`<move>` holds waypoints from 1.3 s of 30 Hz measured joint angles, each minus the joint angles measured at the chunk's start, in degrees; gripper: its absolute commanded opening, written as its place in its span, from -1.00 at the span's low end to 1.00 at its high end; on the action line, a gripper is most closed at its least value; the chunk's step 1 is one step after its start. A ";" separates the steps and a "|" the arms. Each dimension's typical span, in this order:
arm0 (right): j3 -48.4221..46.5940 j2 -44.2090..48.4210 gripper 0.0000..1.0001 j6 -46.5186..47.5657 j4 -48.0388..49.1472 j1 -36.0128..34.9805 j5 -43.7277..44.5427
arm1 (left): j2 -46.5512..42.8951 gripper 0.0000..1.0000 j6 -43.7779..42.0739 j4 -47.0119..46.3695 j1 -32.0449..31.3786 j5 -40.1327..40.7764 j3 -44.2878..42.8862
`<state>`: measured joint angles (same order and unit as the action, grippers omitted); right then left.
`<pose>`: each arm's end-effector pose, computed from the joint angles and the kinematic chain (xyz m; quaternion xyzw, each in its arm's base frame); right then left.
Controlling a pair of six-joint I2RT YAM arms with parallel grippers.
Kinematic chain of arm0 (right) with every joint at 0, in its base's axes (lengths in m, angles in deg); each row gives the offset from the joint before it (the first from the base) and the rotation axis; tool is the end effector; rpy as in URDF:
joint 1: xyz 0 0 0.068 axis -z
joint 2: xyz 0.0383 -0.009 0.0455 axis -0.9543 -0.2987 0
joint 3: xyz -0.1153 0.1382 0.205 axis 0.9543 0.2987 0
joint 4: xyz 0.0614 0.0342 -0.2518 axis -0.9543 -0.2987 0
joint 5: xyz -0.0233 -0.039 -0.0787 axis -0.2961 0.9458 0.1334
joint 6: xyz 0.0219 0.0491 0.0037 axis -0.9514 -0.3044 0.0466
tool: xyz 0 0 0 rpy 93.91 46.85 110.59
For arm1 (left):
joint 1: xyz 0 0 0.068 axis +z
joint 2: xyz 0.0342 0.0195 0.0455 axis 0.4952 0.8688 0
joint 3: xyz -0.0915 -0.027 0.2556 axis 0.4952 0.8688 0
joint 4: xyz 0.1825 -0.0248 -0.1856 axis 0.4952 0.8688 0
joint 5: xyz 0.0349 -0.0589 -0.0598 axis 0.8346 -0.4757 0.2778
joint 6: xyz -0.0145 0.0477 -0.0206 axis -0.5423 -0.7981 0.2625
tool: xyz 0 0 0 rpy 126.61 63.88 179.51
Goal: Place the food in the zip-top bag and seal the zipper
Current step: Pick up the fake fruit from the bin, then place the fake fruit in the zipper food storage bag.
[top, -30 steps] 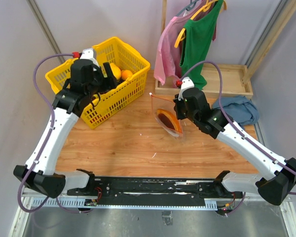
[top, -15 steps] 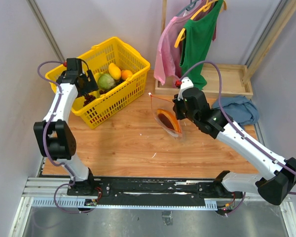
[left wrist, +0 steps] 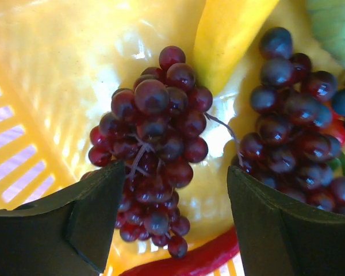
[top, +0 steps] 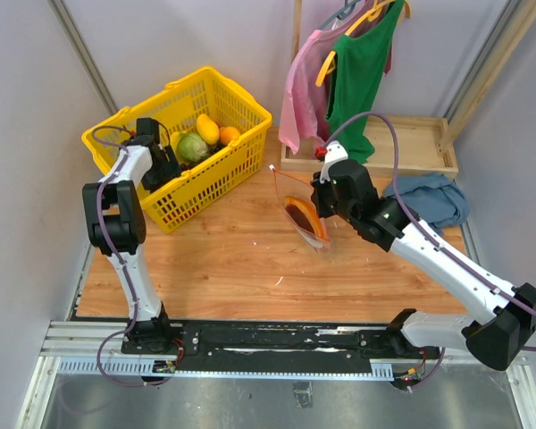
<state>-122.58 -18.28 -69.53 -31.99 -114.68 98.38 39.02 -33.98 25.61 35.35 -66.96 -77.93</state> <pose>0.2068 0.1774 0.3621 -0.1470 0.8297 0.1822 0.5067 0.4303 0.0472 0.2214 -0.2119 0.9419 0.0334 0.2585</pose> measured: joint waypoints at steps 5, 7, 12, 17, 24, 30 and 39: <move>0.17 -0.44 -0.99 0.00 0.52 0.00 -0.63 | 4.83 0.06 -0.17 -0.72 0.22 -0.13 -0.72; 0.31 -0.61 -0.99 0.00 0.59 0.00 -0.68 | 5.92 -0.18 -0.37 -0.76 0.26 -0.09 -1.55; 0.42 -0.83 -0.99 0.02 0.61 0.00 -0.98 | 6.08 -0.65 -0.96 -1.09 0.26 -1.16 -1.90; 0.42 -0.83 -0.99 0.00 0.61 0.00 -1.01 | 5.09 -0.99 -1.09 -1.01 0.33 -2.78 -1.77; 0.52 -0.83 -0.99 0.00 0.66 0.00 -1.25 | -5.42 -0.99 -0.85 -0.96 0.35 -5.86 0.85; 0.52 -0.83 -0.99 -0.02 0.63 0.00 -2.12 | -17.49 -0.99 -0.55 -1.44 0.31 -7.65 2.01; 0.52 -0.83 -0.99 -0.04 0.63 0.00 -2.14 | -29.46 -0.99 1.18 -2.40 -0.28 -12.52 7.08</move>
<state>-122.05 -19.11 -69.57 -31.36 -114.68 96.23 9.55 -32.80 23.21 35.07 -79.48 -70.85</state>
